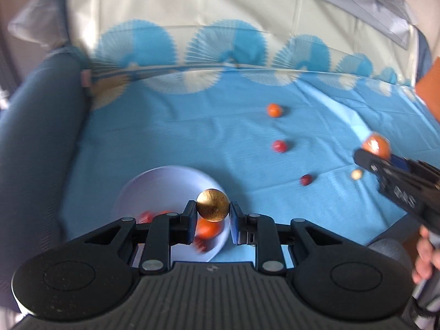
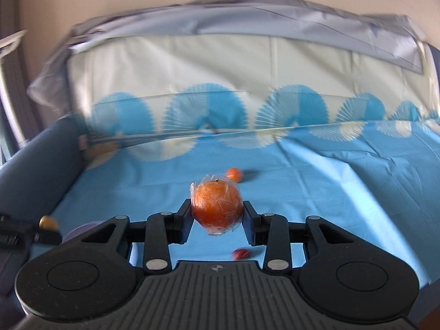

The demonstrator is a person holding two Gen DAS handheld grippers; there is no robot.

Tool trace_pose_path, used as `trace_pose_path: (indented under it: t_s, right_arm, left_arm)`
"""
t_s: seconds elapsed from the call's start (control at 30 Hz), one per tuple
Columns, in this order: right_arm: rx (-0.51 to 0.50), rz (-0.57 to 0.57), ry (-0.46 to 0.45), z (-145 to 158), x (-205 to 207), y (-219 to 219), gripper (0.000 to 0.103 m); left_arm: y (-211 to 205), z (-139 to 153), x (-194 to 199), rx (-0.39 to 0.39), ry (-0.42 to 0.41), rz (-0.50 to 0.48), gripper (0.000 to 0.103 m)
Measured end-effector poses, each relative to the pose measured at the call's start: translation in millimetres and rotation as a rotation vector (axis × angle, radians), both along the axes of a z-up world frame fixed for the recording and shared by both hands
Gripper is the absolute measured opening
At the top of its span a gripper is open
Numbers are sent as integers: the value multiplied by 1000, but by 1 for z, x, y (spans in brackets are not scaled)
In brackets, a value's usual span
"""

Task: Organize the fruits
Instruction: 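Grasp a small yellow fruit with the left tool while the right tool grasps a tangerine, then carry yellow fruit and tangerine over the plate and open both tools to release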

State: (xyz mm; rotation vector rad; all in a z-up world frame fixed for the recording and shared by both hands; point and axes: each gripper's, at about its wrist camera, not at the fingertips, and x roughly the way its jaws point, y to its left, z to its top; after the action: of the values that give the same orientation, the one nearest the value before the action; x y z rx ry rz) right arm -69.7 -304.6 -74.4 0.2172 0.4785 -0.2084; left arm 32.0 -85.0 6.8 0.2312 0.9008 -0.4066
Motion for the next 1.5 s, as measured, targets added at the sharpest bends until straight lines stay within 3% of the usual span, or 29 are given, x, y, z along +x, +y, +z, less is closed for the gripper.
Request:
trace_pose_path:
  t_s: [0.3,0.6,1.13,1.5]
  right_arm:
    - [-25,212,24,20,-64,98,39]
    - [-125,360,29,28,-95,166,39]
    - [-157,366,32,33,-99,171,39]
    - [-142,355,61,26,-87,169,39]
  left_arm:
    - [88,20,-68,-29,-2,104,27]
    - [126,15,-101,-70,6,151,27]
    - [133,19,-107,-99,0,155,27]
    - [129,14,-85,-89,15,158,27]
